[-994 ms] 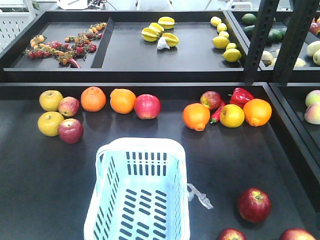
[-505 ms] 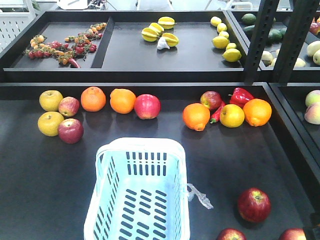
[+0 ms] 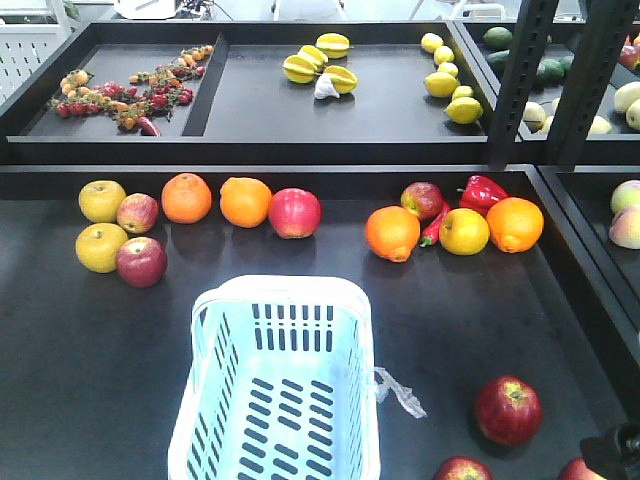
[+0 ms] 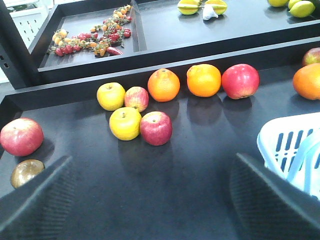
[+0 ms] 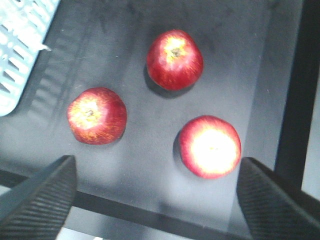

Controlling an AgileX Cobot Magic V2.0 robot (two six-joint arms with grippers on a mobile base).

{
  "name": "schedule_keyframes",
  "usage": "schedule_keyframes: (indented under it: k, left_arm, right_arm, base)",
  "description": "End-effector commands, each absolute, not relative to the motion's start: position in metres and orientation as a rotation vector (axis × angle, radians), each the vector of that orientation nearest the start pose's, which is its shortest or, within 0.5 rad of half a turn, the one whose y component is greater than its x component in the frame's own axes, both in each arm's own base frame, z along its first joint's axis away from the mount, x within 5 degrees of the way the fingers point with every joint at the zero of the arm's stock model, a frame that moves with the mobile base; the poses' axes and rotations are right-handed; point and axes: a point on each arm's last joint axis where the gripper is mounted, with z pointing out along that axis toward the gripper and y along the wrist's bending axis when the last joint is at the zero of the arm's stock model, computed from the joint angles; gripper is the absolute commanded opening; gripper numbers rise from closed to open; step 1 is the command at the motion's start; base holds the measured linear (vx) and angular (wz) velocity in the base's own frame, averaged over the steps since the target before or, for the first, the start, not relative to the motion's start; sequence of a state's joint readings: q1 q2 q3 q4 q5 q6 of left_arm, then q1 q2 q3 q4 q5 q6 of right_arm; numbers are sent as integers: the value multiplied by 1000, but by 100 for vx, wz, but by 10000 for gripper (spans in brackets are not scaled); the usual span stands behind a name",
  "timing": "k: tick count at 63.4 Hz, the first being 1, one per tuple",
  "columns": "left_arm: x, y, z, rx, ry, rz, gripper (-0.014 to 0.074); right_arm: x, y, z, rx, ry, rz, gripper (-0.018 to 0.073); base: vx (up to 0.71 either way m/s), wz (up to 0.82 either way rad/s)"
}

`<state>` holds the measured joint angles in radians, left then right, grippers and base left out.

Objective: Pick three apples into basket with both arms
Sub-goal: 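Reach the right gripper down over the red apples and grasp one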

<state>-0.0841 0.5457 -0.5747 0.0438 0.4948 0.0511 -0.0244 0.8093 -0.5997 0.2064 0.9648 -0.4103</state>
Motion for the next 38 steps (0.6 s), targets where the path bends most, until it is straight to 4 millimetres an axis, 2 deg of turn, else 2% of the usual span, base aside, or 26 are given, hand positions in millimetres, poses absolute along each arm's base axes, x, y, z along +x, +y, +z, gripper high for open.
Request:
schedule_keyframes:
  k: [1,6,15,25,38]
  left_arm:
    - [112,-7,333,144,1859,20,593]
    - [112,-7,333,144,1859,20,593]
    - [112,-7,333,144,1859,20,593]
    - [112,-7,333,144,1859,20,593]
    - [112,-7,333,144,1859,20,593]
  right_arm:
    - [137,21,279,-573,2457,104,624]
    - [143,31,275,-716,2428,111,613]
    - [156,46,261,-843,2465,142,609]
    - [177,59,240,-907,2516,162,603]
    - [191,76,210,-980,2613,202,594]
  base:
    - [0,0]
    - [0,0]
    - [0,0]
    - [0,0]
    - [0,0]
